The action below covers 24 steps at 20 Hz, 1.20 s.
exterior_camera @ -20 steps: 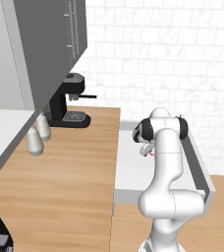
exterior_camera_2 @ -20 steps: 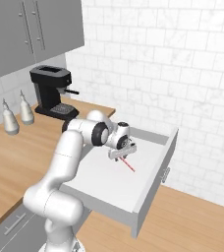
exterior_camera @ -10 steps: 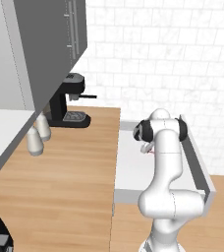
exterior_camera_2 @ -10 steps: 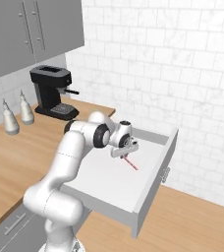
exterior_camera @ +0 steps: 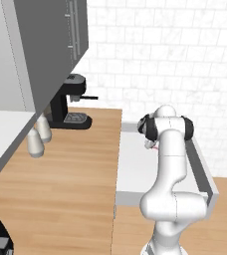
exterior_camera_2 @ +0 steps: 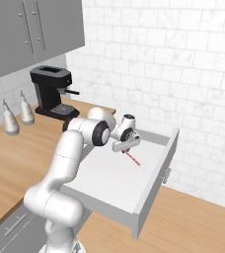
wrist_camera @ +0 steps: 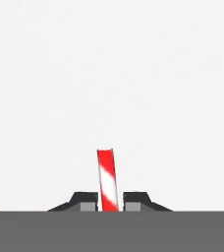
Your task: Take a straw from the drawer in front and place it inside the glass cup on the dining counter.
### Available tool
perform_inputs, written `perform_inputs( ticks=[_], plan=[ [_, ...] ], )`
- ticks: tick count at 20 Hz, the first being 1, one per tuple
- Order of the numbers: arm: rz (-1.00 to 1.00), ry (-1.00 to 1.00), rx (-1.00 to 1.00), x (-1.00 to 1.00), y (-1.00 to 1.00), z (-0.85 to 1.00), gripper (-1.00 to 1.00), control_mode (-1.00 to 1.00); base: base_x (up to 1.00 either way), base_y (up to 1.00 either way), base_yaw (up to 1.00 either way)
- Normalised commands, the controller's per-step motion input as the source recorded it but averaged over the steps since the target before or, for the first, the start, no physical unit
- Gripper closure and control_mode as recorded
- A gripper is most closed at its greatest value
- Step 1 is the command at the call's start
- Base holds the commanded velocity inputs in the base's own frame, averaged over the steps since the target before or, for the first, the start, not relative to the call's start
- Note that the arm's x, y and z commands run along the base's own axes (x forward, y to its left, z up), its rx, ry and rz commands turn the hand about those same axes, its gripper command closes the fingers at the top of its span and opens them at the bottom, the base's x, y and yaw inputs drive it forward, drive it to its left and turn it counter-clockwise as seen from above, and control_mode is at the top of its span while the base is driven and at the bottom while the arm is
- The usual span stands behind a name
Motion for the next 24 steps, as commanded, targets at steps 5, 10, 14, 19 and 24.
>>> perform_inputs(
  ticks=[5, 10, 14, 19, 24],
  plan=[
    [0.0, -0.23, 0.11, -0.69, 0.0, 1.0, 1.0, -1.0, 0.0, 0.0, 0.0],
    [0.0, -0.23, 0.04, -0.87, 0.18, 1.0, 1.0, -1.0, 0.0, 0.0, 0.0],
    [0.0, -0.21, 0.0, -0.91, 0.4, 1.0, 1.0, -1.0, 0.0, 0.0, 0.0],
    [-0.03, -0.06, 0.0, -0.54, 0.4, 1.0, 1.0, -1.0, 0.0, 0.0, 0.0],
    [-0.09, 0.01, 0.0, -0.24, 0.25, 1.0, 1.0, -1.0, 0.0, 0.0, 0.0]
  ],
)
